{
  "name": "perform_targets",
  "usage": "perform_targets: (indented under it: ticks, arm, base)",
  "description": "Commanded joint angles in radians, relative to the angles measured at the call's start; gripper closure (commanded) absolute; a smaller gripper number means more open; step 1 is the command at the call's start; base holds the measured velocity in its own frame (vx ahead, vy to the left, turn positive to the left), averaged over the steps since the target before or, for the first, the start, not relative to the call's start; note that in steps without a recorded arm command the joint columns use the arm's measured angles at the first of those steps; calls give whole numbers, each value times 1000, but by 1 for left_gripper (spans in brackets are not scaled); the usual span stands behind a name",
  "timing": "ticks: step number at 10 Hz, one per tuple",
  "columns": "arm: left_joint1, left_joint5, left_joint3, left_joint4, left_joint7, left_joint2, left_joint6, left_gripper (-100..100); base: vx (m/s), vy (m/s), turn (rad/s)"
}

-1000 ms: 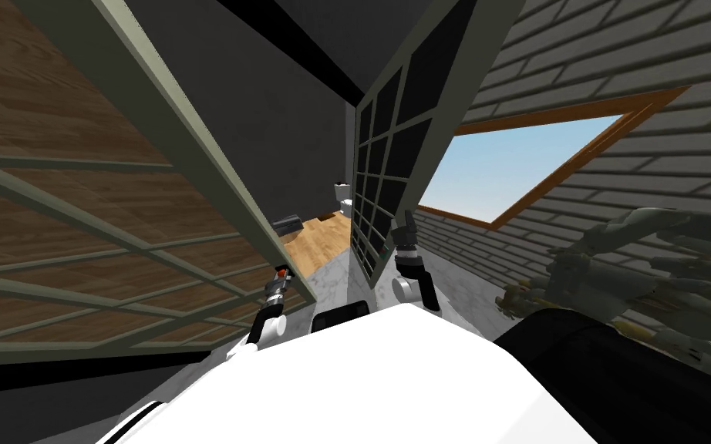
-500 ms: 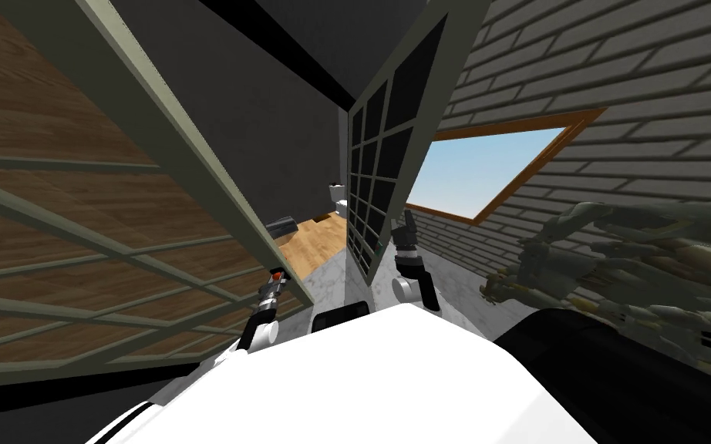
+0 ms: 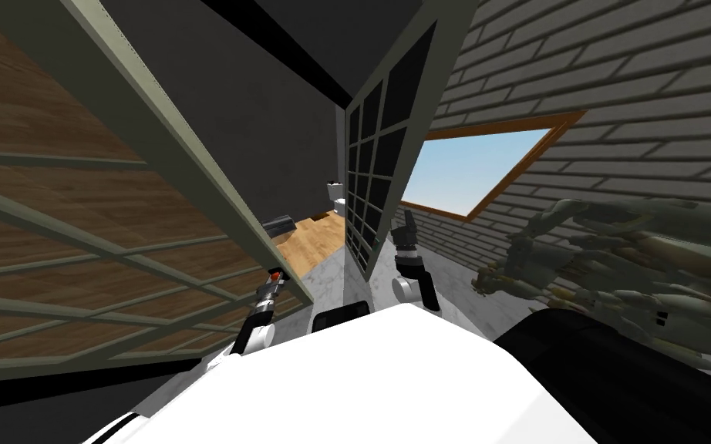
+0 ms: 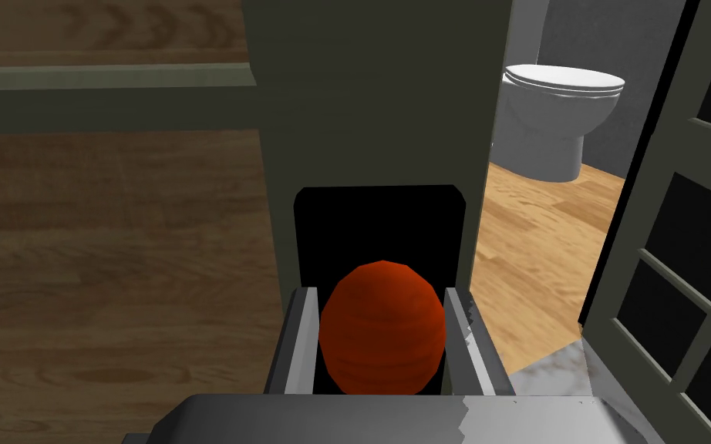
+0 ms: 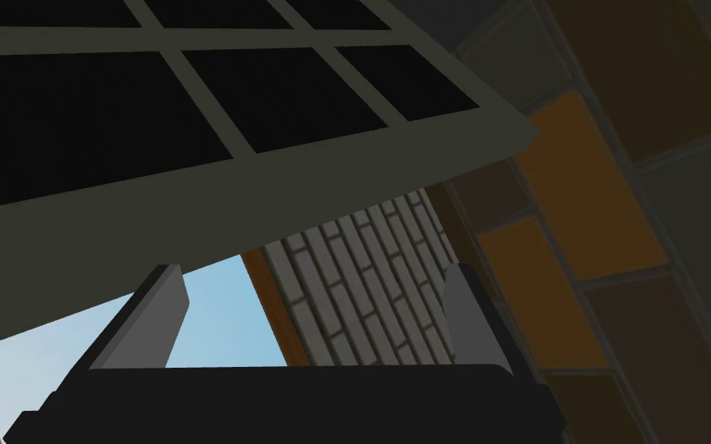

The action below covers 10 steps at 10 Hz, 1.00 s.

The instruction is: Pull the door open

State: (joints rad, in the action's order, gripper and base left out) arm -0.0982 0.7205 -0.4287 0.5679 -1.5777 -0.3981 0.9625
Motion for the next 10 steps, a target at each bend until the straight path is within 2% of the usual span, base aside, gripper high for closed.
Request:
perform_targets:
  ticks: [1, 3, 4, 5, 6, 7, 8, 10]
  arm:
    - [20, -9, -26, 14, -20, -13, 7, 100]
    - [37, -21, -62, 26, -56, -43, 26, 100]
    - [41, -24, -68, 28, -62, -48, 30, 100]
    - [49, -29, -85, 34, -78, -62, 38, 100]
    - [53, -33, -94, 37, -88, -70, 43, 100]
    - [51, -29, -86, 35, -79, -65, 36, 100]
    - [65, -32, -111, 41, -93, -79, 51, 100]
    - [77, -33, -135, 47, -109, -97, 72, 100]
  base:
    - [-187, 28, -89]
    - [-212, 12, -111]
    - [-233, 41, -80]
    - [-247, 71, -89]
    - [-232, 54, -81]
    - [-101, 17, -15]
    - [-144, 53, -110]
    - [-233, 65, -151]
